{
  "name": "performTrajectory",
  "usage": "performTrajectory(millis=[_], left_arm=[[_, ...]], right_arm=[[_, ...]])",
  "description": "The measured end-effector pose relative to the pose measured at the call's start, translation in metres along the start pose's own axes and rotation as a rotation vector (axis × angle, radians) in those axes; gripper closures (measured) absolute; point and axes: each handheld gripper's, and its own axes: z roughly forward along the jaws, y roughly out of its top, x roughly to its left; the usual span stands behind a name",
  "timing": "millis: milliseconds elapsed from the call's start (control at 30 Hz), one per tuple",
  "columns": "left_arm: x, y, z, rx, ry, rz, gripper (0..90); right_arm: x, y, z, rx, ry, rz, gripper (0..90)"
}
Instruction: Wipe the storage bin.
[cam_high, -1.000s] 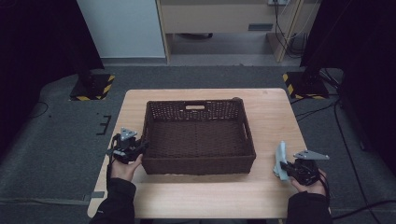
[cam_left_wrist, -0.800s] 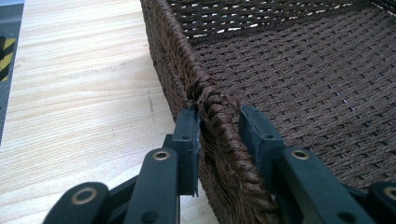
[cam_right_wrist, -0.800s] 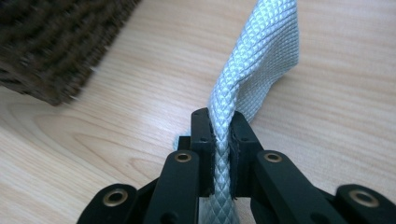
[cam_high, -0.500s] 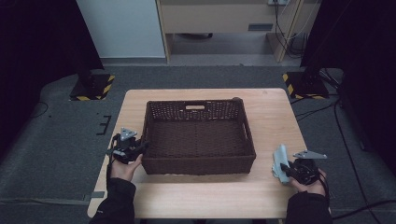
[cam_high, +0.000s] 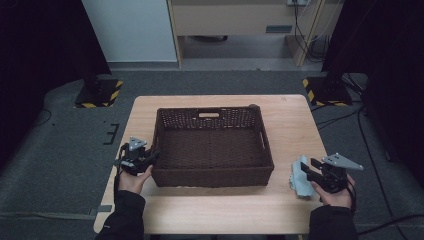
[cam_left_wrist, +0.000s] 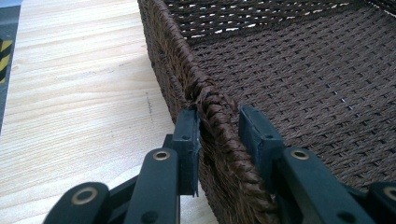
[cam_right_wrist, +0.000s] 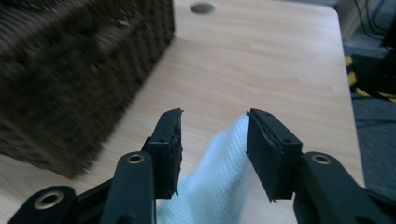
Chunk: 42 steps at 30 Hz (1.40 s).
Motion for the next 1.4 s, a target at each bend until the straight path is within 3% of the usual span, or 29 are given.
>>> performTrajectory(millis=[267,600,700,833,933,1067,1200,1333,1400], left_arm=[[0.000,0.000,0.000,-0.002,0.000,0.000,68.4],[0.001,0.001,0.001,-0.004,-0.003,0.000,68.1],[0.002,0.001,0.001,-0.006,0.000,-0.004,65.1],[0.005,0.000,-0.001,-0.014,-0.002,-0.013,54.2],[0.005,0.000,-0.005,-0.041,-0.009,-0.007,49.5],[0.004,0.000,-0.016,-0.065,-0.005,0.010,47.9],[0.003,-0.005,-0.025,-0.068,-0.037,0.009,55.2],[0.003,-0.007,-0.025,-0.064,-0.052,0.003,67.0],[0.001,-0.006,-0.024,-0.063,-0.038,0.007,71.9]], right_arm=[[0.022,0.029,0.002,-0.057,0.086,-0.013,62.1],[0.053,0.063,0.034,-0.061,0.182,-0.051,64.9],[0.059,0.066,0.048,-0.042,0.202,-0.058,66.0],[0.065,0.064,0.059,-0.010,0.210,-0.071,70.0],[0.067,0.061,0.061,0.000,0.208,-0.084,71.3],[0.066,0.057,0.059,-0.016,0.217,-0.060,73.4],[0.069,0.056,0.055,-0.009,0.207,-0.077,73.2],[0.071,0.053,0.046,0.010,0.234,-0.076,71.8],[0.072,0.054,0.043,0.015,0.239,-0.090,69.7]])
